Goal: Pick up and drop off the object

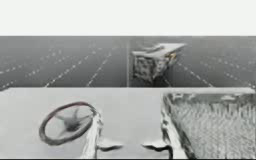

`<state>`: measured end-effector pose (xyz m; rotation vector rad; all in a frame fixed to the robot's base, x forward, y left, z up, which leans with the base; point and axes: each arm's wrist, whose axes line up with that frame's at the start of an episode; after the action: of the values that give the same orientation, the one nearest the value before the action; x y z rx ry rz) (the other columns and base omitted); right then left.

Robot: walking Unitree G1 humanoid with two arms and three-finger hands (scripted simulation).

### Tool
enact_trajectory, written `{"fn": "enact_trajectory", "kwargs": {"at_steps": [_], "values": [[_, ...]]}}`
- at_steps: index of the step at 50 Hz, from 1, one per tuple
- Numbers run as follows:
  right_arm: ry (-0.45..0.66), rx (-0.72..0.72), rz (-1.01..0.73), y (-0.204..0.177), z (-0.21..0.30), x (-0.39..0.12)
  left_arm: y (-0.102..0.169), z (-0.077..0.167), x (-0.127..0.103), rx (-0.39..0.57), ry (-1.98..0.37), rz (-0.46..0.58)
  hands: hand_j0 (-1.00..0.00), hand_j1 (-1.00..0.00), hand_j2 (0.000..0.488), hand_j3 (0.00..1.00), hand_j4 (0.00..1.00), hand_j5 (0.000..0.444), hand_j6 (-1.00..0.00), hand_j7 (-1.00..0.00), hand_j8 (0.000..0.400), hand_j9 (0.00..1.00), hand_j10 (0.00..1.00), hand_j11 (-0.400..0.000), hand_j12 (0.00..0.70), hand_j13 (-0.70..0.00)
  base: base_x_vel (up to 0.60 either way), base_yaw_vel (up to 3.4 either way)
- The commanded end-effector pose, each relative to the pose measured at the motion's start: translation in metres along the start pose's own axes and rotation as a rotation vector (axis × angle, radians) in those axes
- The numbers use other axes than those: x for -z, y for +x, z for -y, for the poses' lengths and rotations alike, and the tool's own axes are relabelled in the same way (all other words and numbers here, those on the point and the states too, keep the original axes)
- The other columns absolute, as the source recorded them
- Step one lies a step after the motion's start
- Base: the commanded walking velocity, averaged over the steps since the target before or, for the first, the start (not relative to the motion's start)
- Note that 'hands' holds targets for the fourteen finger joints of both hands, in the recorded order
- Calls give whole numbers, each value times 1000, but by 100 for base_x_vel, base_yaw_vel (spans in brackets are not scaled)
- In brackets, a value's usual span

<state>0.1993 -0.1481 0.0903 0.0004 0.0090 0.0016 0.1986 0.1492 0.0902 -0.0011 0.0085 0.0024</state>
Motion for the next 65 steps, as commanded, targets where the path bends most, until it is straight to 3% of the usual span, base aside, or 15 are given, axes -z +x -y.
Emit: {"fn": "enact_trajectory", "kwargs": {"at_steps": [1, 6, 16, 22, 27, 30, 31, 32, 38, 42, 51, 56, 60, 61, 65], "values": [[-156, 219, 239, 43, -11, 44, 52, 19, 7, -244, -116, 142, 0, 0, 0, 0, 0, 0, 0, 0, 0, 0, 0, 0, 0, 0, 0, 0], [-150, 222, 227, 16, -14, 45, 64, -35, -2, -300, -81, 10, 0, 0, 0, 0, 0, 0, 0, 0, 0, 0, 0, 0, 0, 0, 0, 0], [-123, 230, 241, 15, -23, 46, 84, -86, -43, -240, 1128, -137, 0, 0, 0, 0, 0, 0, 0, 0, 0, 0, 0, 0, 0, 0, 0, 0], [-110, 229, 233, 22, -28, 45, 77, -111, -22, -101, 1298, -292, 0, 0, 0, 0, 0, 0, 0, 0, 0, 0, 0, 0, 0, 0, 0, 0], [-106, 212, 240, 16, -32, 45, 69, -114, 2, -161, 1267, -291, 0, 0, 0, 0, 0, 0, 0, 0, 0, 0, 0, 0, 0, 0, 0, 0], [-111, 218, 229, 15, -27, 40, 68, -119, 12, -183, 1230, -293, 0, -283, 142, 0, 0, 0, 0, -283, 113, 0, 0, 0, 198, 0, 0, 0], [-114, 210, 237, 9, -27, 42, 73, -119, 16, -192, 1162, -306, -78, -1000, 461, 0, 0, 0, -78, -1000, 400, 0, 0, 0, 700, 0, 0, 0], [-115, 207, 246, 13, -21, 45, 71, -122, -3, -127, 1070, -374, -1000, -1000, 0, 0, 0, 0, -1000, -1000, 400, 0, 0, 0, 700, 0, 0, 0], [-104, 196, 240, 7, -20, 36, 52, -136, -57, -21, 1118, -418, -1000, -1000, 0, 0, 0, 0, -1000, -1000, 400, 0, 0, 0, 700, 0, 0, 0], [-93, 198, 243, 9, -24, 44, 34, -158, -90, 53, 954, -211, -1000, -1000, 0, 0, 0, 0, -1000, -1000, 400, 0, 0, 0, 700, 0, 0, 0], [-127, 157, 240, 26, -33, 43, -14, -171, -136, 470, -211, 16, -1000, -1000, 0, 0, 0, 0, -1000, -1000, 400, 0, 0, 0, 700, 0, 0, 0], [-189, 59, 297, 31, -55, 45, -47, -133, -140, 483, -539, 181, -1000, -1000, 0, 0, 0, 0, -1000, -1000, 400, 0, 0, 0, 700, 0, 0, 0], [-176, -3, 336, 38, -82, 55, -74, -117, -179, 425, -211, 108, -1000, -1000, 0, 0, 0, 0, -1000, -1000, 400, 0, 0, 0, 700, 0, 0, 0], [509, 141, 540, 3, -319, 93, 11, -32, -104, 315, -882, 41, -1000, -1000, 0, 0, 0, 0, -1000, -1000, 400, 0, 0, 0, 700, 0, 0, 0], [273, -93, 452, 48, -265, 130, 12, -29, -113, 329, -907, 28, -1000, -1000, 0, 0, 0, 0, -1000, -1000, 400, 0, 0, 0, 700, 0, 0, 0]]}}
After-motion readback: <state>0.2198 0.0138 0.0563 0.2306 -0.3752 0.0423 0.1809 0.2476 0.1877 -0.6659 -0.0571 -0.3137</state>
